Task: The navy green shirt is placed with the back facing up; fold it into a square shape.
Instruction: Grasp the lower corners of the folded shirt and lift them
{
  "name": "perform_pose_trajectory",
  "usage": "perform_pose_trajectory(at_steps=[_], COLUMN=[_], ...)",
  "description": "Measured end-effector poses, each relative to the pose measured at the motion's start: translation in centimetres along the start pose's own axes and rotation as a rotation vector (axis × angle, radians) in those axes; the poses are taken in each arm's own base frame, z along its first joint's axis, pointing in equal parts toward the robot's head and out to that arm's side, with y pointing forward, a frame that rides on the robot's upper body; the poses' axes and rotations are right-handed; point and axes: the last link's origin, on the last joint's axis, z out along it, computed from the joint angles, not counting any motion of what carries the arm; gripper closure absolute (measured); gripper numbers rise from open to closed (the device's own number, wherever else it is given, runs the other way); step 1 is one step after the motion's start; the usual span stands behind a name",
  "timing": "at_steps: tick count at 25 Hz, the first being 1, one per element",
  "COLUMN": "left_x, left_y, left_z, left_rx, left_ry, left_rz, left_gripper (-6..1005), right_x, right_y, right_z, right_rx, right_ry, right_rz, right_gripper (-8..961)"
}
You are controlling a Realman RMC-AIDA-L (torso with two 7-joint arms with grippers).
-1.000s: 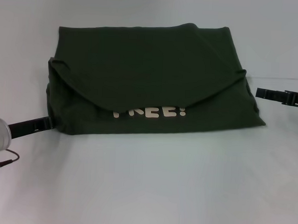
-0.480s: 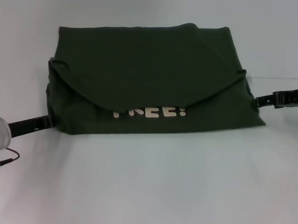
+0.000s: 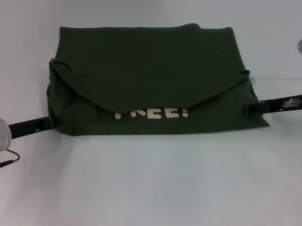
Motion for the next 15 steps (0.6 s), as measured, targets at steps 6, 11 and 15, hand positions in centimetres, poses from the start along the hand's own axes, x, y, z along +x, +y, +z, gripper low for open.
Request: perform_pose_trajectory(at_steps=[6,11,15], left_x=[-0.1,-0.2,-0.2], left_y=[0.0,0.0,0.1], left_z=[0.0,0.0,0.0], left_rx=[0.0,-0.002,-0.003], left_ry=[-0.005,-0.006,-0.008], left_rz=[0.003,0.001,0.001], left_gripper=[999,999,1000], right_x=[1.2,1.7,2.1], right_y=[0.6,1.0,1.3], right_z=[1.6,2.3,2.7], right_rx=[0.04,0.059,0.069], right_ry=[-0.018,-0.029,-0.033], right_rz=[-0.051,-0.076,-0.089], right_gripper=[181,193,203])
